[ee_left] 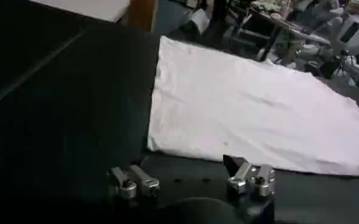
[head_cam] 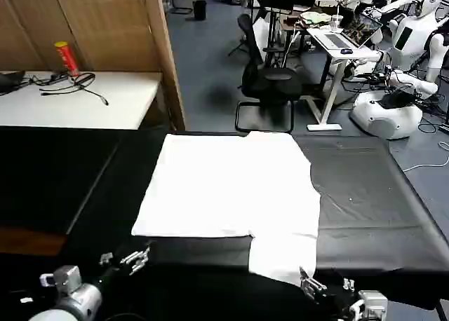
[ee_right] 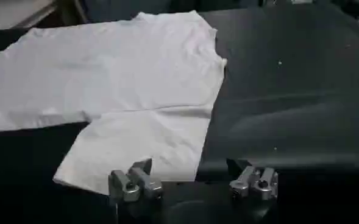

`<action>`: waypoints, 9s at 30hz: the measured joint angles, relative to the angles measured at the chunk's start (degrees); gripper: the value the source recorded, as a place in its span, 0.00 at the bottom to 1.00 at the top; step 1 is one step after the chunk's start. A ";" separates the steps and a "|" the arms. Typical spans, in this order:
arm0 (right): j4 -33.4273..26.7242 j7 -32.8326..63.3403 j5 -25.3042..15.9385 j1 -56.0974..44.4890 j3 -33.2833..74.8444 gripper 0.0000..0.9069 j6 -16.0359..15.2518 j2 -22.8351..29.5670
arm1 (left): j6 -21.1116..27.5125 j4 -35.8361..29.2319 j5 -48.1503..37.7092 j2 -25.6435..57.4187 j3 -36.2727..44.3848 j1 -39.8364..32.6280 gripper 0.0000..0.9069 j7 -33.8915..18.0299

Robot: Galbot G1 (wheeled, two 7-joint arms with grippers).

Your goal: Fold and organize the clothes.

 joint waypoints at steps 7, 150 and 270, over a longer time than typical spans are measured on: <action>-2.16 0.57 -1.30 2.68 -1.51 0.97 0.13 0.39 | 1.43 1.98 0.01 0.08 0.07 -3.39 0.97 0.88; -20.95 -6.73 3.48 23.53 -2.22 0.46 5.39 -7.82 | -5.10 17.08 9.15 -3.23 6.68 -18.31 0.32 1.91; -11.81 -2.80 11.76 26.17 2.16 0.97 2.08 -17.82 | 2.89 1.34 5.90 -0.38 0.27 -10.71 0.97 -2.79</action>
